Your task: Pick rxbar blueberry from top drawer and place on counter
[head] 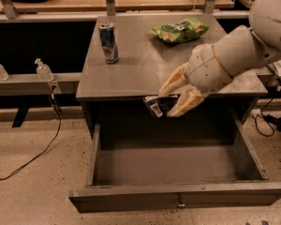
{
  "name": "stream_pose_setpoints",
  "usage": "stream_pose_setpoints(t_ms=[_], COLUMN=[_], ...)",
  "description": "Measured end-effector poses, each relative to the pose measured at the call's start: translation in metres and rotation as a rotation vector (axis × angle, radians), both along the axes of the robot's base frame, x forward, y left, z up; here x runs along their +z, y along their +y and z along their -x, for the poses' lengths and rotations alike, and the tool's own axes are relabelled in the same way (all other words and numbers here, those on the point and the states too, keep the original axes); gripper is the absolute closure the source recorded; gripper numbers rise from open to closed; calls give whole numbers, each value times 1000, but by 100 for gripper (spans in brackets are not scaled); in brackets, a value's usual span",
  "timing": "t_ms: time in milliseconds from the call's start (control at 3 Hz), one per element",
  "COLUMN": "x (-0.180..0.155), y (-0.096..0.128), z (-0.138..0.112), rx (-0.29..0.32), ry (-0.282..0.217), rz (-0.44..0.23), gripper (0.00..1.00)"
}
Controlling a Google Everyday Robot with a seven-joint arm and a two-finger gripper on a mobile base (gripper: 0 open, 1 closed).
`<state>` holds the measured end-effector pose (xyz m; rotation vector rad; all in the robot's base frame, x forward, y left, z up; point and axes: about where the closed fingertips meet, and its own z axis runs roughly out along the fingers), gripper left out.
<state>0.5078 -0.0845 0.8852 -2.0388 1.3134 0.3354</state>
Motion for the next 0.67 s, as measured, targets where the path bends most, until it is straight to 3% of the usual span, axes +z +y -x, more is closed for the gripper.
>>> stream_pose_setpoints(t_ms=[667], x=[51], y=[62], z=[-61], rx=[-88], ry=[-95], rz=[79], gripper=[100])
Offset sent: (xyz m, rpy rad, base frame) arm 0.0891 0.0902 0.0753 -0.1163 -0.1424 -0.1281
